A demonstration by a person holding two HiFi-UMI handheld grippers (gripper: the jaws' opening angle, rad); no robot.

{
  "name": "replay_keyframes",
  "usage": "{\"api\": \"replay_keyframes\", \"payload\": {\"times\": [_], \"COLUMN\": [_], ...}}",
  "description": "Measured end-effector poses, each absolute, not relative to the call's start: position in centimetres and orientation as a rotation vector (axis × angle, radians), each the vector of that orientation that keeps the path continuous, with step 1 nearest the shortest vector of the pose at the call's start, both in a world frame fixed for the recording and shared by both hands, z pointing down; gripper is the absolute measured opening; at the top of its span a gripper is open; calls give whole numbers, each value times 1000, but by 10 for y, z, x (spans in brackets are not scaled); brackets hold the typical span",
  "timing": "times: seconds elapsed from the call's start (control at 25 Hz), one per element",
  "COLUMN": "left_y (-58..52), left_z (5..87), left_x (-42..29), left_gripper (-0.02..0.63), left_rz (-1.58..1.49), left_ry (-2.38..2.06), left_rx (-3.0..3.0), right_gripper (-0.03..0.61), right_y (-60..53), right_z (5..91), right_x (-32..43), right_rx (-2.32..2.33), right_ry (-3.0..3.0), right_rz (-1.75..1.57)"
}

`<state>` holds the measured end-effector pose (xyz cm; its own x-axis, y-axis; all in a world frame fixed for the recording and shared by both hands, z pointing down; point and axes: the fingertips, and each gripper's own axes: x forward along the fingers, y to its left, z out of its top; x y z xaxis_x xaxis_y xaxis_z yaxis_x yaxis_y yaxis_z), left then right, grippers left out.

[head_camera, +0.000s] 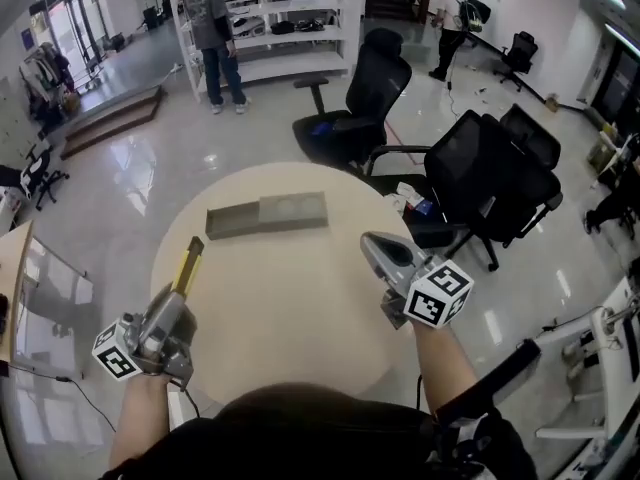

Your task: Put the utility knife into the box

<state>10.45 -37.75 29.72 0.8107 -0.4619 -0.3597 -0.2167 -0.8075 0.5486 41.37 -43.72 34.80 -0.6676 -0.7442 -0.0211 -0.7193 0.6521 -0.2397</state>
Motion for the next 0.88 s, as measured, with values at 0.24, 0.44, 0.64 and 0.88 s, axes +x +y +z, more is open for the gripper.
{"api": "replay_keyframes", "payload": {"times": [0.24, 0.44, 0.64, 0.88], "left_y": [-390, -417, -454, -487], "left_z": [308, 337, 362, 364], "left_x": [126, 117, 85, 55], "left_gripper": [72, 72, 72, 72], "left_rz": [-571, -554, -548, -602], "left_ry": [-510, -414, -258, -202], "left_rx": [2491, 2454, 2427, 2443], "right_gripper": [15, 15, 15, 15], "right_y": [-468, -481, -486, -495], "right_z": [372, 389, 391, 383], "right_x": [415, 401, 365, 314], "right_rx": [-1185, -1261, -1461, -1492], "right_ry": [2739, 2739, 2705, 2759], "right_rz": [-396, -392, -388, -374]}}
